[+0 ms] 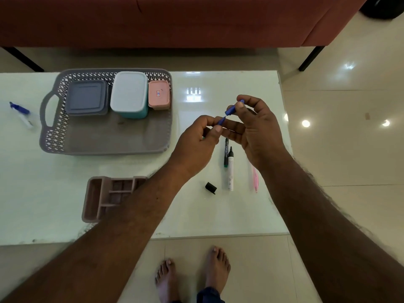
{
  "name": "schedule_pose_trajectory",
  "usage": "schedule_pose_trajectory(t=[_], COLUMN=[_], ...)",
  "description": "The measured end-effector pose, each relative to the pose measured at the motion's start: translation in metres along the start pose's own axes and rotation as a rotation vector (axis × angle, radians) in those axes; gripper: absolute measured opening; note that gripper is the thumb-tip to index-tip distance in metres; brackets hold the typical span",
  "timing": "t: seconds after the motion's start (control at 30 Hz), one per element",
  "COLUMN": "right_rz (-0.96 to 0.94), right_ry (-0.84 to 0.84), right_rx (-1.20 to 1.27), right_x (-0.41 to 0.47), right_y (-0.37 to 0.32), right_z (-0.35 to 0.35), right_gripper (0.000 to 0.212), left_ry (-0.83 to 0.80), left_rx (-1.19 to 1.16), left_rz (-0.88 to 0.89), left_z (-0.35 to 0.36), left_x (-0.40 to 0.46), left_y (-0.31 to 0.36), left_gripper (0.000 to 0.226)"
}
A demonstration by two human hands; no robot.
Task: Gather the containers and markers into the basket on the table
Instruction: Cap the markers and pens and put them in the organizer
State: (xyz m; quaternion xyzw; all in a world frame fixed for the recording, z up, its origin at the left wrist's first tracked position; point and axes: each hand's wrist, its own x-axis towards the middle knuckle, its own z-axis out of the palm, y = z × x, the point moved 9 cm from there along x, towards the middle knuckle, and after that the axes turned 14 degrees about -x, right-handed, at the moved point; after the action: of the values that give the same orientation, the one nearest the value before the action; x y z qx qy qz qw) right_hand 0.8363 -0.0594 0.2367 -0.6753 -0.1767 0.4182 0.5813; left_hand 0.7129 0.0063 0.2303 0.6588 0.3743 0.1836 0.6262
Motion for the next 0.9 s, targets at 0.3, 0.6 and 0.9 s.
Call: schedule_pose_trajectory(t=[0.3, 0.6, 0.9], right_rz=[-0.030, -0.057, -0.115], right_ry=[-0.066, -0.103, -0.246], right_rx=[-0.191, -0.206, -0.303], right_x=[-0.011, -0.025, -0.036], right_y=[0.001, 0.003, -0.017], right_z=[0.016, 0.042, 0.085], right_gripper=[0.016, 0.010, 0.021], left_ry=[0.024, 0.083, 0.027], left_rx=[0.050, -0.012, -0.202], left_rz=[-0.007, -0.021, 0.020], left_z=[-0.014, -0.035, -0.066], left_x=[-0.005, -0.015, -0.027], left_y=[-0.001, -0.005, 0.004], left_gripper=[0.021, 0.022, 0.028])
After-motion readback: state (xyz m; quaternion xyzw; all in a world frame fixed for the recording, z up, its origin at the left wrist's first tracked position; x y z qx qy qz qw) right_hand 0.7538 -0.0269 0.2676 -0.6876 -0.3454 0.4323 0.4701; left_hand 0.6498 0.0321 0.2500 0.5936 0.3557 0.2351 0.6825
